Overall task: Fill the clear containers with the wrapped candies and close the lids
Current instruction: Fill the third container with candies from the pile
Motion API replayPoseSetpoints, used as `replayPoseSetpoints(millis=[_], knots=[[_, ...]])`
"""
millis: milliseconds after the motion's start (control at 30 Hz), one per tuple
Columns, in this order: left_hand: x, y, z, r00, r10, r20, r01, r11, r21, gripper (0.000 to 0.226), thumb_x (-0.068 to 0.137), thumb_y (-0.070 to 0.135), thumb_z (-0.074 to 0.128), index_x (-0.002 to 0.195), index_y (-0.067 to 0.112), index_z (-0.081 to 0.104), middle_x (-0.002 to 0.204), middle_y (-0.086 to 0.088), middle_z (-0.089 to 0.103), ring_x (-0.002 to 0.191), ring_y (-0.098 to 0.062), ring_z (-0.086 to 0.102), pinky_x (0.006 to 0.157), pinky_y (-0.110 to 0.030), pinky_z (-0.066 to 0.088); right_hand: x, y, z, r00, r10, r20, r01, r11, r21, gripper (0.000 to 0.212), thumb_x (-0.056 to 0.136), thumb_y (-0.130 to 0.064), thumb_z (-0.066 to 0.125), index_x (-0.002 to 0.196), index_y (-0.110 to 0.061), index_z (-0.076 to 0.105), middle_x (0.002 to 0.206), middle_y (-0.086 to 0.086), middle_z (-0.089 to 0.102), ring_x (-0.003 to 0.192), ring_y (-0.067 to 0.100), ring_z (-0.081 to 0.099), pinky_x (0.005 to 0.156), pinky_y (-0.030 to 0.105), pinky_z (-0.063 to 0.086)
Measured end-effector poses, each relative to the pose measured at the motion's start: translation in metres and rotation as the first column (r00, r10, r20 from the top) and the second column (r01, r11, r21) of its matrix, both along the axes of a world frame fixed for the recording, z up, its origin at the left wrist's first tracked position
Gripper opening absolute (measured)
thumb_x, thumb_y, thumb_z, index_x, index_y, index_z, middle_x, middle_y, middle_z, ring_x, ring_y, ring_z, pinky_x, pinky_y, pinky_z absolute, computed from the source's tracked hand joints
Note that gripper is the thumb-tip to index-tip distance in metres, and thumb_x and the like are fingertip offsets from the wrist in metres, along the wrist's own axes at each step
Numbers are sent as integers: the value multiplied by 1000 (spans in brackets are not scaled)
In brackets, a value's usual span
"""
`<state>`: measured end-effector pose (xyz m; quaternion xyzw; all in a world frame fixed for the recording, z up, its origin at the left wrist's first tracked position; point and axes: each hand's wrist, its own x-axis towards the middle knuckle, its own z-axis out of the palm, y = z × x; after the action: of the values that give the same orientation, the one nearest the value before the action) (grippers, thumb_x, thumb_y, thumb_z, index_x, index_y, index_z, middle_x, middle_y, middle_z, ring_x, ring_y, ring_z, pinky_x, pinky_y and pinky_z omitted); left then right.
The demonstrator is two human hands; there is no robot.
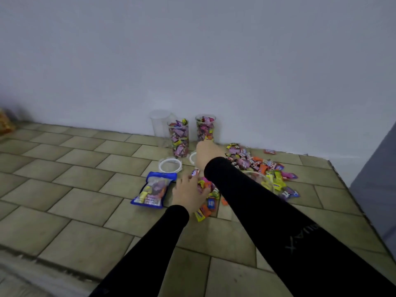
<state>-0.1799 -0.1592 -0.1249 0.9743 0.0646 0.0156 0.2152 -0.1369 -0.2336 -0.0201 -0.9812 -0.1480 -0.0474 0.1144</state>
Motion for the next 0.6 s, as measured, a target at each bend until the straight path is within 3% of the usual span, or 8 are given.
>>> replayPoseSetpoints(millis=[100,233,400,500,600], knots=[[3,9,-16,998,-11,-67,15,998,63,57,93,49,44,141,19,35,149,-8,31,137,-30,27,109,-48,26,15,19,-37,998,-27,-54,22,995,-100,29,97,-6,42,121,-5,59,124,12,60,114,28,57,93,34,47],[10,24,-36,995,-57,-80,66,990,121,74,91,61,38,149,17,22,157,-7,19,141,-29,20,112,-48,21,37,25,-78,986,-134,-99,123,986,-108,34,98,-16,42,130,-9,50,138,12,46,130,29,39,99,40,42],[25,38,-49,992,-127,-19,129,985,117,109,61,82,7,149,19,23,148,-4,28,135,-25,26,109,-43,25,67,27,-115,965,-251,-69,252,968,-5,57,95,-47,43,138,-8,40,141,14,39,127,31,38,97,44,41],[37,44,-52,990,-141,16,138,985,105,105,61,77,9,145,18,30,136,-5,36,129,-25,33,105,-41,28,79,28,-128,951,-295,-95,296,955,3,72,89,-59,48,141,-11,35,142,13,38,127,31,37,98,43,39],[46,46,-58,987,-144,72,138,986,90,87,68,68,12,128,15,46,122,-8,45,119,-27,42,98,-41,34,85,22,-138,943,-319,-94,319,948,-8,70,86,-62,51,135,-13,41,134,11,43,125,30,39,96,43,38]])
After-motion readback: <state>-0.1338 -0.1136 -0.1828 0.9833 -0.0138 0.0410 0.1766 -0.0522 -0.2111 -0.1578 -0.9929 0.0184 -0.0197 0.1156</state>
